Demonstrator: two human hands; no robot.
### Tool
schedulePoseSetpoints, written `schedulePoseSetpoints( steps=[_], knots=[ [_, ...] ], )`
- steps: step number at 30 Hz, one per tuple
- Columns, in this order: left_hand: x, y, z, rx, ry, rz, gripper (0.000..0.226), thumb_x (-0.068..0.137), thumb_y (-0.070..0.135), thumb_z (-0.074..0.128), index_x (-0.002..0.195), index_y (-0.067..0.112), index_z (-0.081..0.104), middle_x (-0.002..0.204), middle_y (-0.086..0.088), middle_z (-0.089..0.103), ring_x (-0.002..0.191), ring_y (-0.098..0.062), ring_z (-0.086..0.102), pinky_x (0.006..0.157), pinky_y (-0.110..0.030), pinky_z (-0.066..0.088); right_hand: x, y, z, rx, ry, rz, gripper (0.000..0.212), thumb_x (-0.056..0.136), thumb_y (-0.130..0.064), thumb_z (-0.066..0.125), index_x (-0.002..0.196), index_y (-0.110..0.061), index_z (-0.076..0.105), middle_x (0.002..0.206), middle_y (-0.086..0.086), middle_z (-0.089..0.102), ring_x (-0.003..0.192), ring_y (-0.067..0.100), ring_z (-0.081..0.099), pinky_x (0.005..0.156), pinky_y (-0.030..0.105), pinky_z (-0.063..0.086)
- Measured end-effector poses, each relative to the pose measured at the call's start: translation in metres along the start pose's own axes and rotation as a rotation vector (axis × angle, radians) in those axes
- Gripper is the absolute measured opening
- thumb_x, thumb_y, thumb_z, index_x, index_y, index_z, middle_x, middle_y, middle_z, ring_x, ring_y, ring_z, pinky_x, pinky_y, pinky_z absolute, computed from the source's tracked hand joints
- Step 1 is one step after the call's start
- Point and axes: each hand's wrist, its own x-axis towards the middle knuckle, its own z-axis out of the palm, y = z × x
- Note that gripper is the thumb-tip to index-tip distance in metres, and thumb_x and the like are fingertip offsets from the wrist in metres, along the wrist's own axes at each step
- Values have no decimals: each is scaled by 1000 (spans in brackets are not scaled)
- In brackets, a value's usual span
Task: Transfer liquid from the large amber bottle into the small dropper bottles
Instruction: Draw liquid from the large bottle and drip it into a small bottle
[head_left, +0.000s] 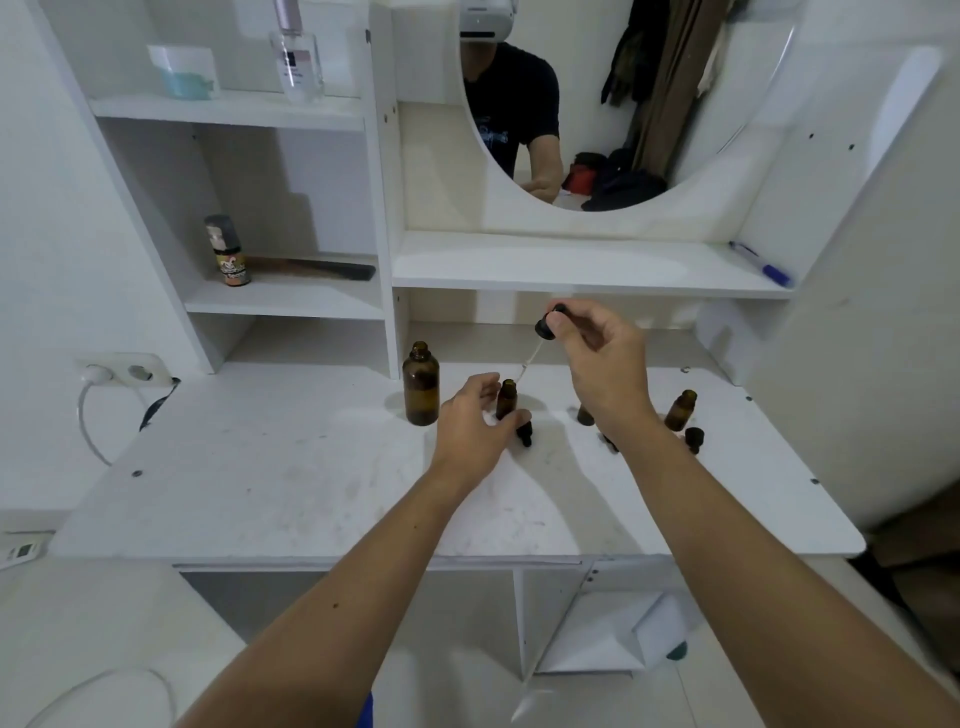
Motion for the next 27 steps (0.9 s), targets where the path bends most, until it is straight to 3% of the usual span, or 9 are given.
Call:
schedulePoseSetpoints(
  steps=[3,7,14,22,27],
  knots=[
    [7,-3,6,31,-12,3,57,87,25,84,138,13,61,122,2,70,112,-14,66,104,-30,54,2,3,0,-1,-6,-5,17,100,-17,72,116,-14,77,105,-9,80,103,3,76,93,15,55],
    [10,-7,8,45,0,47,40,90,20,81,126,12,68,105,7,70,101,-13,68,100,-31,57,1,2,2,16,-23,6,12,101,-15,71,110,-21,76,103,-10,79,94,-8,74,85,7,52],
    [11,-9,8,47,-11,64,36,90,23,81,124,14,70,111,2,76,103,-15,71,100,-36,58,-3,-3,6,37,-21,-29,17,100,-10,71,102,-26,75,99,-14,78,91,-7,74,85,9,53],
    [12,-10,6,40,-14,66,37,90,22,81,124,14,70,111,2,76,103,-14,72,100,-33,58,-7,-4,1,63,13,-57,13,101,-10,70,112,-11,76,103,-6,79,92,-5,75,85,10,53],
    [13,-11,7,44,-16,61,37,90,23,81,125,15,70,113,3,76,102,-12,72,100,-30,58,-6,5,4,22,-49,-49,12,101,-8,70,110,-12,76,99,-4,80,91,2,78,87,15,56]
  ],
)
